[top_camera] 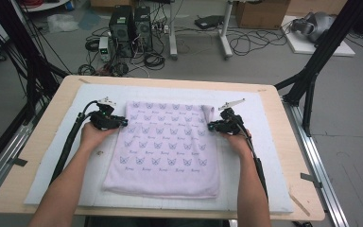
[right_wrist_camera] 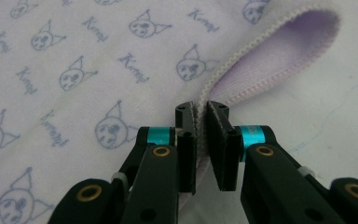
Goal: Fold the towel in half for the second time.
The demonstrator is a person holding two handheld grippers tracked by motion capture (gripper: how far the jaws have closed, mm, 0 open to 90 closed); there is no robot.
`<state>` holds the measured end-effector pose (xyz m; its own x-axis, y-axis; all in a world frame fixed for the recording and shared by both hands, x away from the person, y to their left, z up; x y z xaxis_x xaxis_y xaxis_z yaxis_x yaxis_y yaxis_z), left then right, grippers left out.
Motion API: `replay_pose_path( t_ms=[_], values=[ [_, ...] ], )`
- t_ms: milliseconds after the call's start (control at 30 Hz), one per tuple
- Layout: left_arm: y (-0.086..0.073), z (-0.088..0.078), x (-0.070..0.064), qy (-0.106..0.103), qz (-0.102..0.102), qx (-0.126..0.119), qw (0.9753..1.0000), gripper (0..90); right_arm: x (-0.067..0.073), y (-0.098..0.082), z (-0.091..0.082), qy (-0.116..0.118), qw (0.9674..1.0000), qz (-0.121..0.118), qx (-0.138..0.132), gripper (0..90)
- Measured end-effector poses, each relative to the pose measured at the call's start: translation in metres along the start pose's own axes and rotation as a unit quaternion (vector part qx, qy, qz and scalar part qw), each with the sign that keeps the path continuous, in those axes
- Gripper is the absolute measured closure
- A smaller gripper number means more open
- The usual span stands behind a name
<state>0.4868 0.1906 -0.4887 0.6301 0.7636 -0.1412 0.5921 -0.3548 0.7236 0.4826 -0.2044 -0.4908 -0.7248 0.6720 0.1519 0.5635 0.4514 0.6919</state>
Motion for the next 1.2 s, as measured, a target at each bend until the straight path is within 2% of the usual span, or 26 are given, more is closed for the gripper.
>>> replay_pose_path(
  t_ms=[33, 200, 333, 500, 567, 667, 733, 833, 900, 933, 967, 1033, 1100, 1200],
  values=[
    [0.000, 0.000, 0.000, -0.002, -0.001, 0.000, 1.0000, 82.6, 0.000, 0.000, 0.000, 0.000, 1.0000, -0.001, 0.000, 82.8],
    [0.002, -0.003, 0.001, -0.005, -0.003, -0.006, 1.0000, 84.6, 0.001, 0.005, -0.007, 0.002, 0.9999, -0.011, -0.007, 83.9],
    [0.009, -0.014, -0.001, -0.006, -0.001, -0.027, 0.9996, 85.0, -0.001, 0.010, -0.021, 0.002, 0.9997, -0.014, -0.019, 84.1],
    [0.017, -0.035, -0.010, -0.013, 0.019, -0.053, 0.9983, 85.0, 0.011, 0.025, -0.041, 0.012, 0.9983, -0.038, -0.042, 84.1],
    [0.016, -0.045, -0.015, -0.014, 0.029, -0.062, 0.9976, 85.0, 0.019, 0.027, -0.047, 0.023, 0.9978, -0.040, -0.048, 84.1],
    [0.008, -0.062, -0.024, -0.020, 0.045, -0.065, 0.9967, 84.9, 0.034, 0.022, -0.056, 0.038, 0.9971, -0.053, -0.039, 84.0],
    [-0.005, -0.072, -0.031, -0.031, 0.053, -0.066, 0.9959, 85.0, 0.046, 0.012, -0.063, 0.059, 0.9962, -0.051, -0.037, 84.0],
    [-0.030, -0.081, -0.041, -0.051, 0.052, -0.065, 0.9952, 84.9, 0.059, -0.014, -0.066, 0.071, 0.9959, -0.051, -0.022, 83.7],
    [-0.047, -0.081, -0.049, -0.068, 0.056, -0.053, 0.9947, 84.3, 0.065, -0.033, -0.064, 0.082, 0.9956, -0.042, -0.017, 82.4],
    [-0.054, -0.080, -0.053, -0.074, 0.061, -0.039, 0.9946, 82.8, 0.067, -0.042, -0.061, 0.088, 0.9955, -0.036, 0.002, 78.8],
    [-0.061, -0.079, -0.056, -0.072, 0.072, -0.024, 0.9945, 79.6, 0.068, -0.050, -0.059, 0.083, 0.9955, -0.044, 0.008, 72.9],
    [-0.068, -0.077, -0.059, -0.074, 0.082, -0.007, 0.9938, 65.1, 0.068, -0.058, -0.058, 0.098, 0.9944, -0.039, 0.006, 62.5],
    [-0.068, -0.079, -0.058, -0.064, 0.086, -0.007, 0.9943, 55.7, 0.064, -0.056, -0.063, 0.091, 0.9952, -0.033, -0.012, 57.5],
    [-0.056, -0.082, -0.053, -0.057, 0.078, -0.022, 0.9951, 47.8, 0.060, -0.046, -0.072, 0.071, 0.9963, -0.039, -0.030, 50.7]
  ],
)
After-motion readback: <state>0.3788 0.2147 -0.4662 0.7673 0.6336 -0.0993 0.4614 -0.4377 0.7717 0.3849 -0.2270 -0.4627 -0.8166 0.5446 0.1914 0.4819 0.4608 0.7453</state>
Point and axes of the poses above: each handheld gripper's, and its own axes: z roughly forward along the jaws, y roughly out of its top, x roughly to its left, the point moved 7 cm from there along z, roughly forward along the jaws, and after that the axes turned 1 degree about y, right-handed, at the moved point
